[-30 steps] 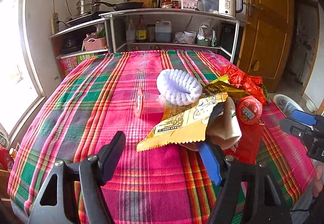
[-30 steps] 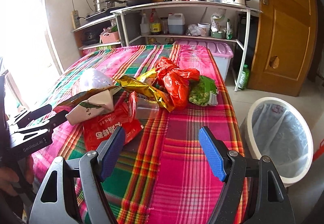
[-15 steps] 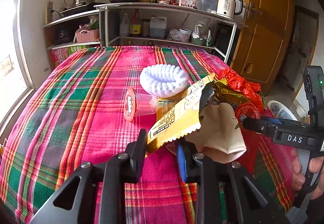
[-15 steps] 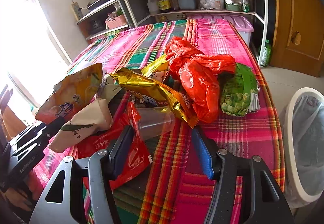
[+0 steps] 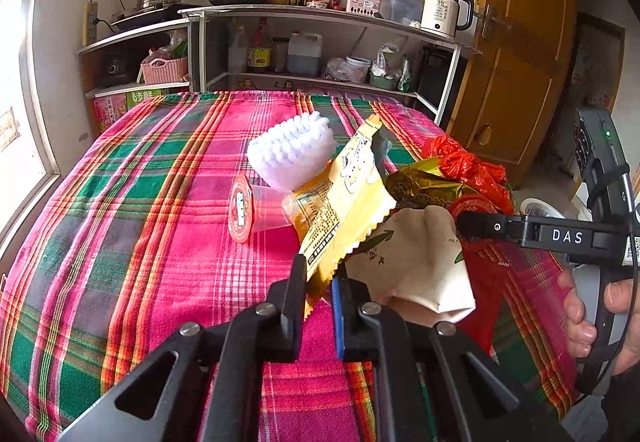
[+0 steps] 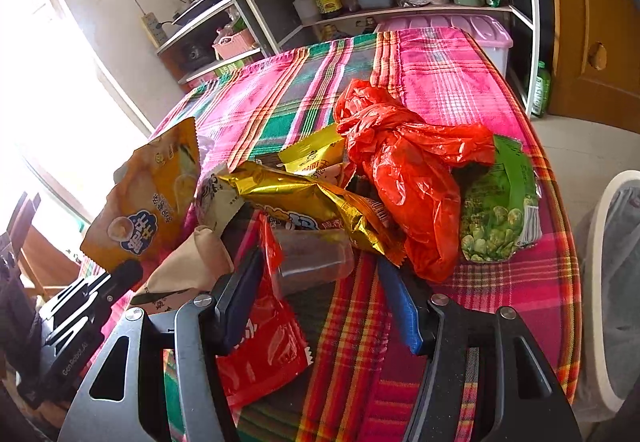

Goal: Collect trash
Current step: 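Grasp the yellow wrapper strip with the left tool while the right tool grasps the yellow snack bag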

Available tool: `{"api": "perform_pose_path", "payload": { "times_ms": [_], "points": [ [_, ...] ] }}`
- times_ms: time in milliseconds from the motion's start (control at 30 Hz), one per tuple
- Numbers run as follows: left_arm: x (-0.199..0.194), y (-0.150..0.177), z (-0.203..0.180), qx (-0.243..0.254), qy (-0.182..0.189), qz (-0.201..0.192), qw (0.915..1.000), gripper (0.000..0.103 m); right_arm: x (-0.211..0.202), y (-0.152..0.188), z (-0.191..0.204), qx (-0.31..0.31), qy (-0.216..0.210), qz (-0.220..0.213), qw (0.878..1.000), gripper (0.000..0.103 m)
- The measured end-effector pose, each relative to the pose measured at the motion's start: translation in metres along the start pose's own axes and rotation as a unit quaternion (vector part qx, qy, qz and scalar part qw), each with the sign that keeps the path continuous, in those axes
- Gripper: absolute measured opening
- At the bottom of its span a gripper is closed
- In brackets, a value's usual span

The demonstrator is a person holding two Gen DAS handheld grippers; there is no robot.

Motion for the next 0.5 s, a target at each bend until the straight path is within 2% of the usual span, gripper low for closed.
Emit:
{"api": "perform_pose_path", "payload": {
  "times_ms": [67,100,500],
  "points": [
    [0.001,0.0,0.0,-0.001,0.0,0.001,1.0,0.011,0.0,-0.001,0.004,-0.002,-0.007,-0.004,1.0,0.058],
    [0.001,0.0,0.0,-0.001,0.001,0.002,1.0,0.011,0.001,-0.001,0.006,-0.005,-0.008,-0.004,1.0,0.05],
    [-0.007,-0.002,-0.003,0.007,0.0,-0.012,0.9999,0.003,-0.009,0.008,0.01,-0.015,-0.015,-0.007,1.0,0.049]
  ]
}}
Point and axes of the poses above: each gripper's, at about its wrist camera, not at the fingertips, and x roughly the way its jaws point, z to its left, y to its underside, the point moved 5 cm from there along x, roughly the way its jaws point, and after that the axes turned 1 degree about z, right-handed, at the moved point
